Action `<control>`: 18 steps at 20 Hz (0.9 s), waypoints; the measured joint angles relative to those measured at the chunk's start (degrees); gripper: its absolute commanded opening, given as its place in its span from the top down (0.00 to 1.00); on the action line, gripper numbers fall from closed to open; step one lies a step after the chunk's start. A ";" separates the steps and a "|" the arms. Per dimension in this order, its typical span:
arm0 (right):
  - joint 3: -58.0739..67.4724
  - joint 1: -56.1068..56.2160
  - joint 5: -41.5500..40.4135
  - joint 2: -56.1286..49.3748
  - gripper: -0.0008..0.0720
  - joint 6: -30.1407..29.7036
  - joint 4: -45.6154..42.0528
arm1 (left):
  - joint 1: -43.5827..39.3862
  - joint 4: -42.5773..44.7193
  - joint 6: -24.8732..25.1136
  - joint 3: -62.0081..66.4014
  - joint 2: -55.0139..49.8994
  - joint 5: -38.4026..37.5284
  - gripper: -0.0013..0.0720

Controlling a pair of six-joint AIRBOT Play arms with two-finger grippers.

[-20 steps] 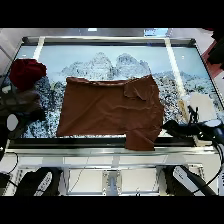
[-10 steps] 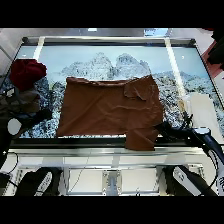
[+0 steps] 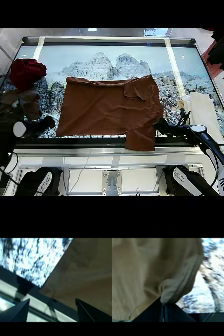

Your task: Fold the shirts.

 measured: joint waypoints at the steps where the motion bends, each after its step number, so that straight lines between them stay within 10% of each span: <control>1: 0.63 0.07 0.57 0.07 0.95 -0.15 0.37 | 0.00 -1.46 -3.41 -2.08 0.00 0.68 0.11; 8: 3.80 0.26 5.11 0.24 0.95 -1.55 0.92 | 0.00 -8.44 -23.45 -11.19 0.00 11.91 0.11; 18: 4.37 0.26 6.27 0.24 0.95 -2.01 1.46 | 0.00 -10.05 -29.86 -15.54 -0.37 19.98 0.26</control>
